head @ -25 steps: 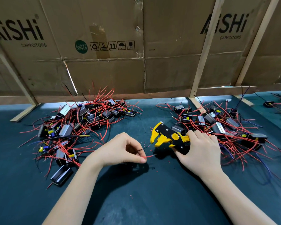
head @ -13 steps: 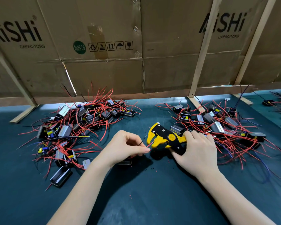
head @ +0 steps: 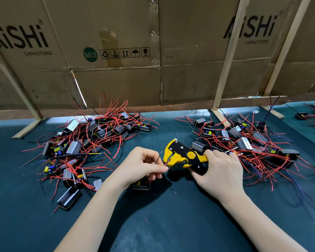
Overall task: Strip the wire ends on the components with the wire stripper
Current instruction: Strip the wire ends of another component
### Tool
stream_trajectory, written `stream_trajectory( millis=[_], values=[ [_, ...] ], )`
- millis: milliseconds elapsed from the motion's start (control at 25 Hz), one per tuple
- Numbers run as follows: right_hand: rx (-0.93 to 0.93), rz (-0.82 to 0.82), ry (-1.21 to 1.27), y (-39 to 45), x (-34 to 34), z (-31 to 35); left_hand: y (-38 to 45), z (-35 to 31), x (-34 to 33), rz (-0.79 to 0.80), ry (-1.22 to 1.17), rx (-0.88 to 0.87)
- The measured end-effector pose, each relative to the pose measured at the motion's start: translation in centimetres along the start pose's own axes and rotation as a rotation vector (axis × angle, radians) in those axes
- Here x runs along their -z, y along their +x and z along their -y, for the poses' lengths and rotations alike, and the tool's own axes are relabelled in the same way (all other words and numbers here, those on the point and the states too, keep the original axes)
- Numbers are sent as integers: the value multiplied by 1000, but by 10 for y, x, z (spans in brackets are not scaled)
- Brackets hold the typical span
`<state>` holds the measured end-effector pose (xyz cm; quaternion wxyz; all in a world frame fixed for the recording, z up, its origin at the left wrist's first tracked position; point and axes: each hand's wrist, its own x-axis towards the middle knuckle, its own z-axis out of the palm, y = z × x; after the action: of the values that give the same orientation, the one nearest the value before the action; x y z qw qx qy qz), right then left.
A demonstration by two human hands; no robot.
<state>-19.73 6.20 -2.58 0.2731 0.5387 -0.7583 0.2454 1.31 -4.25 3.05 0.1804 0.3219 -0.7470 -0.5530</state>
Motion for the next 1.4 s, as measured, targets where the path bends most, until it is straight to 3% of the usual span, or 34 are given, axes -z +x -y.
stream_trajectory(
  millis=[1400],
  values=[
    [2,-7,10,1,0,-2,1,1,2,23,26,-38]
  ],
)
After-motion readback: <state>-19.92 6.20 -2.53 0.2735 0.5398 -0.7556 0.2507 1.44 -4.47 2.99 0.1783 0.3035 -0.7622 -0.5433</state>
